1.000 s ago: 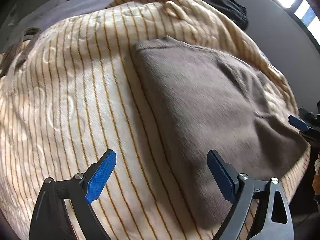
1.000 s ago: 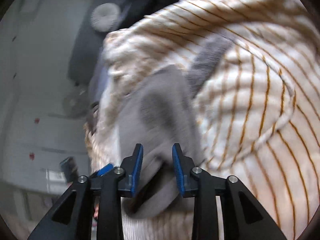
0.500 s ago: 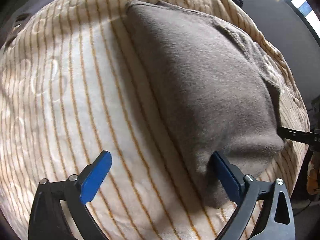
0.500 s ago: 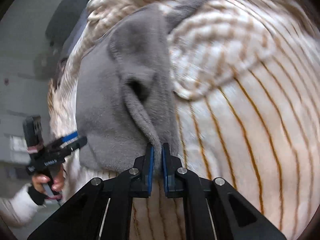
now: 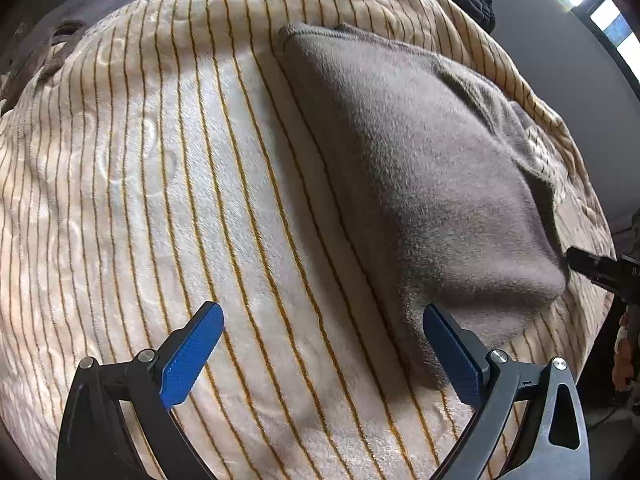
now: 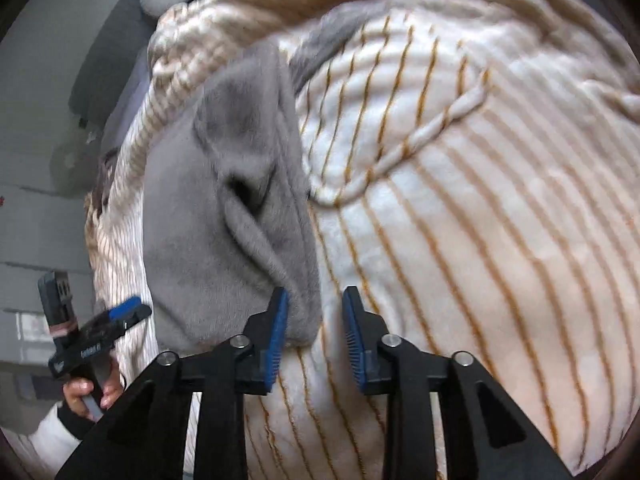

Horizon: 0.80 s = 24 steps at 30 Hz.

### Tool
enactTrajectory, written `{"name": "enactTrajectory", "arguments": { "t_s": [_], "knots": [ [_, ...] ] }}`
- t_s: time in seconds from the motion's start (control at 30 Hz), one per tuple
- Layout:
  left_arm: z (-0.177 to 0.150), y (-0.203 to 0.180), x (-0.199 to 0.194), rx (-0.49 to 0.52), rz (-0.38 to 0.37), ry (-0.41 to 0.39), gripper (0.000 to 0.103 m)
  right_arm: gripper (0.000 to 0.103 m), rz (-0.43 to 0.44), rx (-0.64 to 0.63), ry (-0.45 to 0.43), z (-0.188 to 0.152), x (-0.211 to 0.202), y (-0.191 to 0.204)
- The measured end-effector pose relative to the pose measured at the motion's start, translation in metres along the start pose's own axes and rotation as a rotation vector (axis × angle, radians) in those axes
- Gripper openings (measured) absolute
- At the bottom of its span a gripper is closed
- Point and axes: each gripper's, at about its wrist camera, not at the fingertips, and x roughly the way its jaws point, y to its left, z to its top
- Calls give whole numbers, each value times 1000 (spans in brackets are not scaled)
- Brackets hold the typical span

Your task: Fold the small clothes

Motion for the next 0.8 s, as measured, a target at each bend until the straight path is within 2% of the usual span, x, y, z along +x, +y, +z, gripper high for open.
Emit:
{"name": "enactTrajectory", "arguments": {
  "t_s": [0.07, 0.17, 0.27, 0.4, 0.43, 0.47, 0.5, 0.6, 0.7, 0.73, 0.8],
  "knots": [
    [6, 4, -2, -26, -14, -12, 100, 35, 36, 22, -36, 9, -9, -2],
    [21, 7, -1, -68, -37, -34, 100, 51, 98, 66, -65, 30, -10, -5],
    [42, 3, 2, -89, -62, -68, 100, 52, 150, 72, -83, 58, -2, -2],
    [66, -6, 12, -114, -23, -89, 100, 52, 170, 95, -54, 95, 31, -1],
    [68, -5, 11, -121, -14, -95, 100, 50, 181, 103, -36, 99, 38, 0],
    [70, -7, 11, -122, -4, -99, 100, 32, 191, 102, -15, 103, 47, 4],
    [70, -8, 11, -120, 8, -104, 100, 19, 194, 75, -13, 106, 51, 12],
    [70, -10, 16, -106, 42, -93, 100, 19, 83, -107, -47, 108, 47, 45],
    [70, -11, 22, -114, 36, -73, 100, 19, 5, -163, -25, 112, 59, 45],
    [70, -9, 21, -122, 33, -71, 100, 19, 11, -145, -9, 113, 64, 40],
    [69, -7, 20, -125, 31, -72, 100, 23, 83, -60, -3, 114, 64, 28]
  ]
}}
